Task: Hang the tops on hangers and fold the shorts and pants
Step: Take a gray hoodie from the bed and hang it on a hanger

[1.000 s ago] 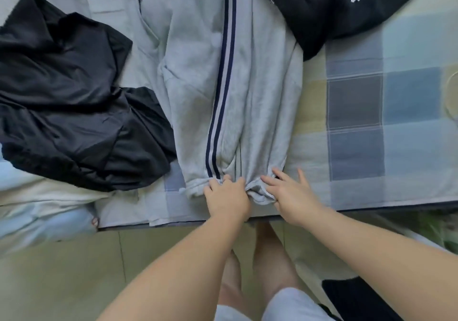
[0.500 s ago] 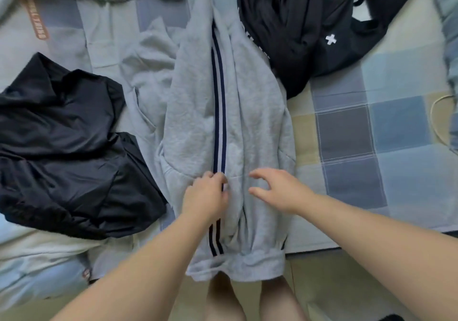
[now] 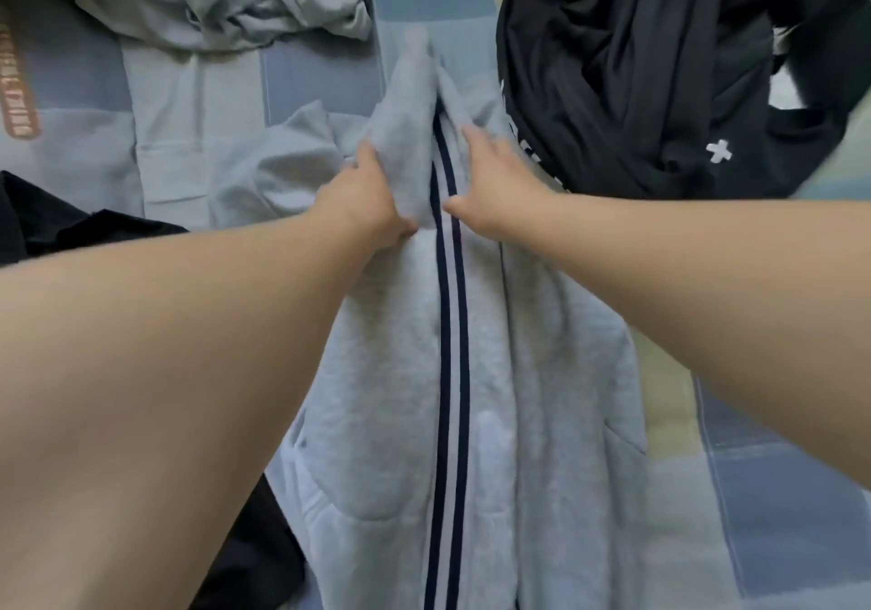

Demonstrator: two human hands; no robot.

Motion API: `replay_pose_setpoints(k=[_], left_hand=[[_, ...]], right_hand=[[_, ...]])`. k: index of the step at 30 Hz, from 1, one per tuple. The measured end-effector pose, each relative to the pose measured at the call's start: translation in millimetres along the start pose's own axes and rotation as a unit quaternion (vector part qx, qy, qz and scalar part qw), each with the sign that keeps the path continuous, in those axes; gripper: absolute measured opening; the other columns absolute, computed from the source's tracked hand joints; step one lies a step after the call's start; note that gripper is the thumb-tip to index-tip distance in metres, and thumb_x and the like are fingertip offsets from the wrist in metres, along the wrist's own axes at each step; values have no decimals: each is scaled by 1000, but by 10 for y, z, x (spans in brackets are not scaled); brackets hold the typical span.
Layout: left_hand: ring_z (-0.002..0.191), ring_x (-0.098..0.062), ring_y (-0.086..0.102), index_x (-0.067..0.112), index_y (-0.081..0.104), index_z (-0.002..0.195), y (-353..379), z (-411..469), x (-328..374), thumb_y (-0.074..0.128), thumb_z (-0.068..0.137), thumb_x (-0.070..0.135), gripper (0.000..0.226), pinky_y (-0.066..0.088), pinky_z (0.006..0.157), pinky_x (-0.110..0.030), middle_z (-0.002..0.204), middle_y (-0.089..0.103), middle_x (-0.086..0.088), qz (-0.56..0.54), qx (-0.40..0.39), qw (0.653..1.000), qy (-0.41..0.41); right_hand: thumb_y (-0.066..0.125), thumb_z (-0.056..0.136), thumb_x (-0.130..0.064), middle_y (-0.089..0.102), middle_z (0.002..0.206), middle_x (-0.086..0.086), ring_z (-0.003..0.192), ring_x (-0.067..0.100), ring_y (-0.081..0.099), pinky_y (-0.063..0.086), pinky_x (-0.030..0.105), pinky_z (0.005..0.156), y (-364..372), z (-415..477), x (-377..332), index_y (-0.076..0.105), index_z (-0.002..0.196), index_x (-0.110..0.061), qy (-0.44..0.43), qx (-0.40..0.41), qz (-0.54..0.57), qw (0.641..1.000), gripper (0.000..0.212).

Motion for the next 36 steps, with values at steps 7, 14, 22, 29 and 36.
replay_pose_setpoints(k=[7,14,22,29,36], left_hand=[[137,-43,28,33,-9,155,156,387,-13,97,56,45,146,37,106,-58,154,30,-9,1,-18,995,-93],[136,-41,28,30,6,146,26,623,12,101,44,46,140,37,99,-61,145,42,-12,18,-57,993,-102],[131,-43,39,28,16,142,2,686,-68,97,43,55,130,36,86,-50,132,51,-12,-20,-22,997,-64],[136,-40,30,29,35,133,207,33,-65,80,73,57,80,33,100,-64,145,41,-7,-28,59,997,-47],[125,-38,42,21,50,125,293,-1241,-255,49,87,12,40,38,95,-48,127,52,-11,-52,18,998,17]], right_hand=[[73,89,-31,40,152,8,108,27,63,50,34,89,85,567,176,-27,154,-29,17,9,74,997,119],[85,77,-39,49,134,13,83,33,67,58,45,52,-169,1101,104,9,156,-28,56,-52,47,996,110],[79,85,-38,51,117,13,89,31,62,55,39,58,-98,1089,155,37,125,-12,30,-20,55,998,64],[55,97,-48,50,136,14,126,33,47,40,37,101,-35,125,184,45,131,-17,-1,-10,-16,1000,47],[68,92,-36,47,72,-4,68,15,43,35,34,65,-327,-1312,248,41,75,-23,-18,-33,136,990,35]])
Point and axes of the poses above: each hand's wrist, its own z-axis towards the middle knuckle, its own y-axis out of the palm, x = y × z, the point moved 1 cm from there along z, towards the middle knuckle
